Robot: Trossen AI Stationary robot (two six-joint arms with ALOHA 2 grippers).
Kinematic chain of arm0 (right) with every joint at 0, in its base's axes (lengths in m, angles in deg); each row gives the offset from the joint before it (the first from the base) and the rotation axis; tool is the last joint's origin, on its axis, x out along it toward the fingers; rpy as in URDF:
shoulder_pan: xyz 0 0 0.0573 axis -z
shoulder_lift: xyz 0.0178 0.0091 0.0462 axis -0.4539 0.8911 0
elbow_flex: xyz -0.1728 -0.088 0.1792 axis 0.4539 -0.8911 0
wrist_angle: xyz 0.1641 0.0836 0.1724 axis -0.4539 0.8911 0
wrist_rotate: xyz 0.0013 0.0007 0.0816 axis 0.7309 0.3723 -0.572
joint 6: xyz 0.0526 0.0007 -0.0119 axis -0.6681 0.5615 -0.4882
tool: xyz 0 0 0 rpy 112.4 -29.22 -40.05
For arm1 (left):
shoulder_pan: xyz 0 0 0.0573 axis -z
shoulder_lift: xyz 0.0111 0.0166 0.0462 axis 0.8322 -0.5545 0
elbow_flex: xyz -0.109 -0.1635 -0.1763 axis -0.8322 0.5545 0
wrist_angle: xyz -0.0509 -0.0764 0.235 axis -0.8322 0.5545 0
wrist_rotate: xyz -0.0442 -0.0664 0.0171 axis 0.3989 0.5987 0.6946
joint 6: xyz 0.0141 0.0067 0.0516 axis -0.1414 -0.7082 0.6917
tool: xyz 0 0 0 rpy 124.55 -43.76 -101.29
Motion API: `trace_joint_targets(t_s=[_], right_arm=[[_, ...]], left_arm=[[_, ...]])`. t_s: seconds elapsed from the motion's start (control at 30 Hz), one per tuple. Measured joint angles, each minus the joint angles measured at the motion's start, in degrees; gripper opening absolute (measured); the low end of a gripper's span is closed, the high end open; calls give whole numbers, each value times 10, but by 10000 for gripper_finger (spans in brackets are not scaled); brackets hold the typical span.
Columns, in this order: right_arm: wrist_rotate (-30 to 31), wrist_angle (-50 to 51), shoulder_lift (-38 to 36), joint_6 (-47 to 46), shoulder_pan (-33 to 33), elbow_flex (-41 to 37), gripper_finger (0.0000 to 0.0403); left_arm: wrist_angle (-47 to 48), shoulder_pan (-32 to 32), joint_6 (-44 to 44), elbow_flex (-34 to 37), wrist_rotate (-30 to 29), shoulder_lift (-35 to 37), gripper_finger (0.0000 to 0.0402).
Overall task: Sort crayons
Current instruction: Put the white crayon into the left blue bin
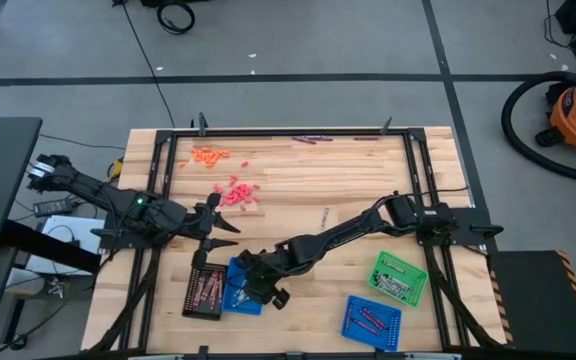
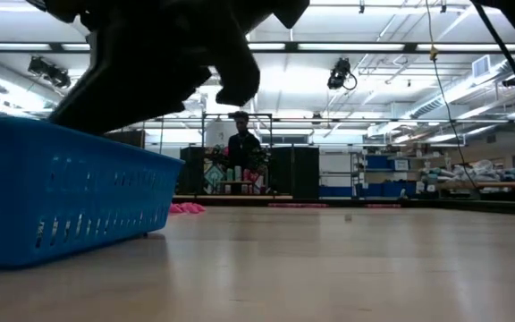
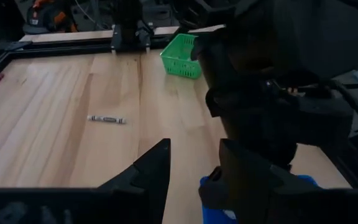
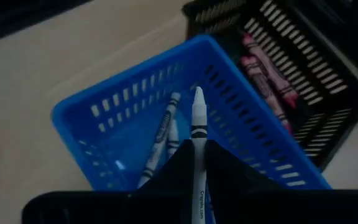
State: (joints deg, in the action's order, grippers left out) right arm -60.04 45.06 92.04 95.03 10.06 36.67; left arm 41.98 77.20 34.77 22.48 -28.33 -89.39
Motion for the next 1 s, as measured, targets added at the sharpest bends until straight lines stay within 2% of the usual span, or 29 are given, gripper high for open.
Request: trace_joint_targets(t_s=[0.33, 0.4, 0.57, 0.7, 1.0], right_arm=[[18, 22, -6, -6, 2, -2, 128], [41, 35, -21, -5, 2, -2, 137], [96, 116, -59, -15, 5, -11, 137], [129, 124, -92, -21, 6, -46, 136], [180, 111, -185, -75, 35, -200, 136]], left_arm=[[-11, -1, 6, 0, -6, -2, 148], [-10, -1, 9, 0, -11, -2, 148], [-7, -1, 10, 0, -13, -2, 148], [-2, -1, 15, 0, -17, -2, 148], [5, -1, 15, 0, -25, -2, 148]])
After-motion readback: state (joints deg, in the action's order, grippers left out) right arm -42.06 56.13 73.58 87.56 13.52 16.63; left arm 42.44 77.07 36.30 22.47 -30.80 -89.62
